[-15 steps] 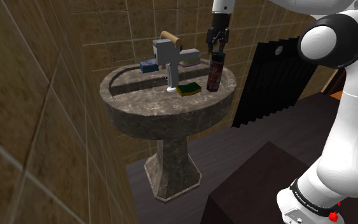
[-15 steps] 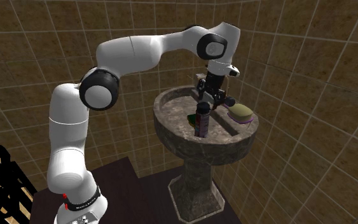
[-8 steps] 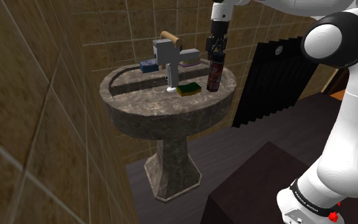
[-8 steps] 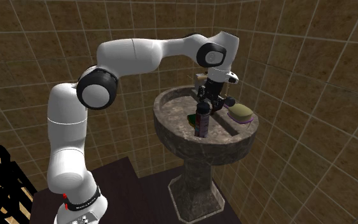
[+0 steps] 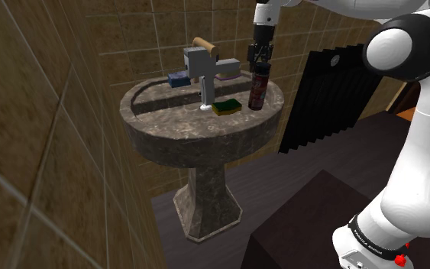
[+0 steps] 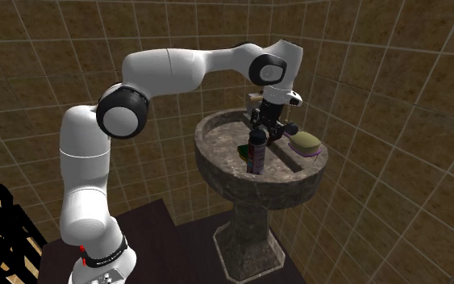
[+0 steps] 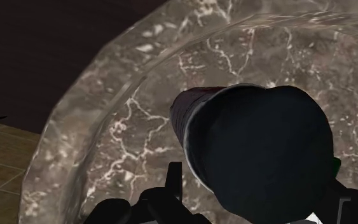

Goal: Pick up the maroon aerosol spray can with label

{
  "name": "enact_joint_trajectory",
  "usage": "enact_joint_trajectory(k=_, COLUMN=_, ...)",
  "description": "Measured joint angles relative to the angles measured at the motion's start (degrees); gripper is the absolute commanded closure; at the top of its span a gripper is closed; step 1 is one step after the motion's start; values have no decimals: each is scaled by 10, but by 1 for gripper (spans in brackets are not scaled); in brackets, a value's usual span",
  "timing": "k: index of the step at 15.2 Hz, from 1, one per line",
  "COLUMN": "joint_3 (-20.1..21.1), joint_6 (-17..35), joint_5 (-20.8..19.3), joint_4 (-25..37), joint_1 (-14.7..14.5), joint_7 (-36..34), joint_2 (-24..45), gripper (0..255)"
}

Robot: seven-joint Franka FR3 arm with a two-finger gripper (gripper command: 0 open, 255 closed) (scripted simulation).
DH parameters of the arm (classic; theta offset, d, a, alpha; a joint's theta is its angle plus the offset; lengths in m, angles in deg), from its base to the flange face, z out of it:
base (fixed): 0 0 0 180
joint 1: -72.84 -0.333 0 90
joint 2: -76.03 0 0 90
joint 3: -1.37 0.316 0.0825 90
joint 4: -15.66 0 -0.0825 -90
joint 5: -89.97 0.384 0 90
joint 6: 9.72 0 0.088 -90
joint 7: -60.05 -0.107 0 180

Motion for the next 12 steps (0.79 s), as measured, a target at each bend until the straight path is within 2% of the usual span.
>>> enact_joint_trajectory(k=6, joint_3=0, joint_6=-37, joint_5=2, joint_4=47, joint_1=3, joint_7=-3, joint_2=13, gripper=255)
enact_joint_trajectory(k=12, joint_3=1, joint_6=-102, joint_5=9, joint_4=145, joint_1=11, joint_7=-10, joint_2=45, gripper=255)
